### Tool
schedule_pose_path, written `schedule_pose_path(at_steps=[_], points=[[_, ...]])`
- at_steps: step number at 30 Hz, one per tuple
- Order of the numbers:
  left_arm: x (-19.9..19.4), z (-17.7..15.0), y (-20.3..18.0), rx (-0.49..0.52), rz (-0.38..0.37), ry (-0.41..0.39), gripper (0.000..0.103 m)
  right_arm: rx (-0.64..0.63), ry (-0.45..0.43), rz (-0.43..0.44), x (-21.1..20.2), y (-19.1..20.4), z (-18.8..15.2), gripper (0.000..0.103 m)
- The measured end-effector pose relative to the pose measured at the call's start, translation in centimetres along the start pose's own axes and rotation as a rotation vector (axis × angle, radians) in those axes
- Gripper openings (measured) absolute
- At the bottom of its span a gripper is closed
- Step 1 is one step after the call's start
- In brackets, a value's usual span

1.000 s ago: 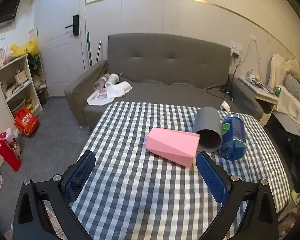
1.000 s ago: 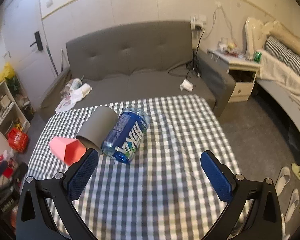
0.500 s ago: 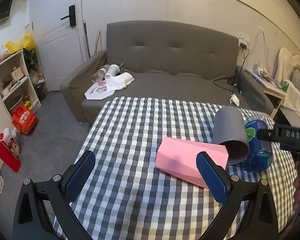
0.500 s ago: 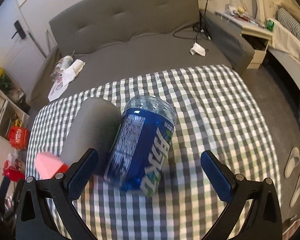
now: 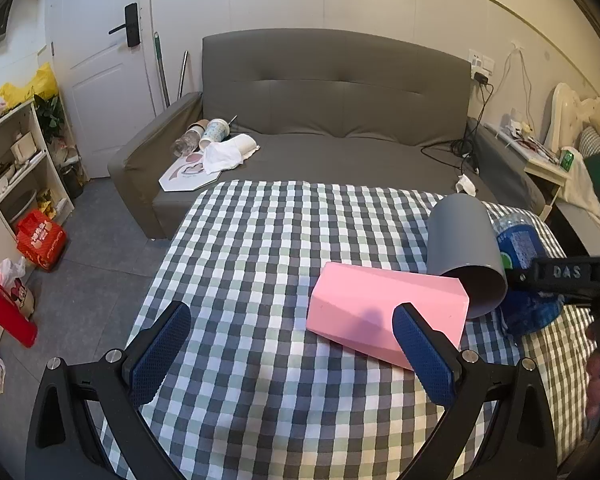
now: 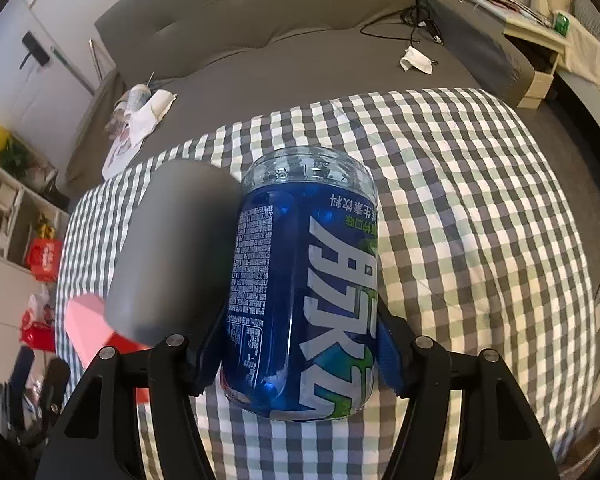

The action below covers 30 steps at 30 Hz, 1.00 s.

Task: Flip cup upside down
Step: 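Lift the blue bottle off the table with the right gripper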

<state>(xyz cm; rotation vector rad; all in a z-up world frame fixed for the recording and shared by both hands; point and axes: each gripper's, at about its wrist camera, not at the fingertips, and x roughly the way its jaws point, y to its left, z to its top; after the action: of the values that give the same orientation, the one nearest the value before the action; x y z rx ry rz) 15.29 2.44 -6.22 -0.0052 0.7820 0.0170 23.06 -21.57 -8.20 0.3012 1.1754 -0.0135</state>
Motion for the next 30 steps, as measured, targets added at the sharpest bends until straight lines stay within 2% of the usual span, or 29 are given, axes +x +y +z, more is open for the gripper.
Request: schedule_pose_path(at_steps=[4, 12, 20, 23, 30], points=[[-0.7, -0.1, -0.3, -0.001, 0.000, -0.012, 0.103, -0.003, 0.002, 0.013, -1.2, 0.1, -1.7, 0.063], [-3.1, -1.1, -1.3, 0.046, 0.006, -0.041, 0.103, -0.030, 0.000, 0.048, -4.6, 0.7, -7.2, 0.063], [-5.4, -2.9, -0.1, 0.018, 0.016, -0.013, 0.103, -0.081, 0.018, 0.080, -5.7, 3.3, -12.5, 0.063], [-6.1, -3.7, 0.4, 0.010, 0.027, -0.001, 0.103, -0.100, 0.015, 0.071, -5.2, 4.0, -13.6, 0.063], [-6.9, -4.8, 0.9, -0.018, 0.042, 0.023, 0.103, -0.116, 0.005, 0.054, -4.8, 4.4, -13.6, 0.063]])
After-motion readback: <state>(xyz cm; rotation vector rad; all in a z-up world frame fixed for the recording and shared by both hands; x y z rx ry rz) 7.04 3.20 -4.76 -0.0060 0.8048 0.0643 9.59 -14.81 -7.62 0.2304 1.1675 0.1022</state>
